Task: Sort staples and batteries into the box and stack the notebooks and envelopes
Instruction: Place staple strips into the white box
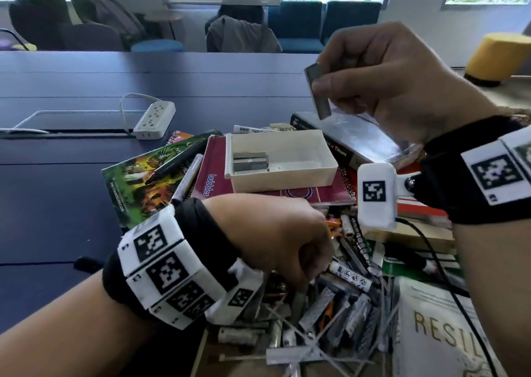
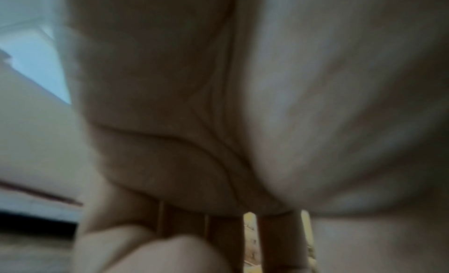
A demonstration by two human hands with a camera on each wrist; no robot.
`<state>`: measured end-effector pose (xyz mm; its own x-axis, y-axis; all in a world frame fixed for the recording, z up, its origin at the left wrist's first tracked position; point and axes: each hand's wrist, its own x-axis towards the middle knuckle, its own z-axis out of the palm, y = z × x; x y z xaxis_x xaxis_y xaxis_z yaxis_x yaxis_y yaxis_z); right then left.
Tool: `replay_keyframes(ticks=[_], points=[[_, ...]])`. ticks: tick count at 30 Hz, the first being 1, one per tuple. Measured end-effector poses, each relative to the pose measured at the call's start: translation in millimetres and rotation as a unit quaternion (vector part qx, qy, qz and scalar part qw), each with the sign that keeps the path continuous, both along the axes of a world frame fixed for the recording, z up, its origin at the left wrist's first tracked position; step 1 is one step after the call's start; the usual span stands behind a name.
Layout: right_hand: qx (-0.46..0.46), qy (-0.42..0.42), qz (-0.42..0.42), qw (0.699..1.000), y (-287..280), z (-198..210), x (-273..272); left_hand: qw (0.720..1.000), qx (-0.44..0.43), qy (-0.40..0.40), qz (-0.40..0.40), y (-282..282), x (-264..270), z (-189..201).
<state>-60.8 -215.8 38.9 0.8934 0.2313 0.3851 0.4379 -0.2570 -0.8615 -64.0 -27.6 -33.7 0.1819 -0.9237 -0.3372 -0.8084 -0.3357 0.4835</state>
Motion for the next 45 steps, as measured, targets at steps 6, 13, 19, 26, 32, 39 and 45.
replay_keyframes(ticks=[6,13,19,26,32,39,45], points=[[-0.006,-0.012,-0.038,0.999,5,-12,21,0.999,-0.031,0.030,0.013,6,1,0],[0.002,0.017,-0.058,0.998,0,-36,29,1.000,-0.005,0.029,-0.007,3,1,3],[0.020,0.029,-0.067,0.997,-3,-39,28,1.000,0.003,0.014,0.000,4,0,4],[0.010,0.026,-0.080,0.996,-9,-38,28,0.999,-0.030,-0.036,0.014,0,-2,6],[0.003,0.024,-0.087,0.996,-10,-37,28,0.997,-0.002,-0.070,-0.013,-12,-8,10],[-0.026,0.052,-0.096,0.994,-5,-42,29,0.992,0.005,-0.123,-0.016,-18,-16,11],[-0.040,0.063,-0.106,0.992,0,-43,29,0.989,0.020,-0.145,-0.036,-22,-16,7]])
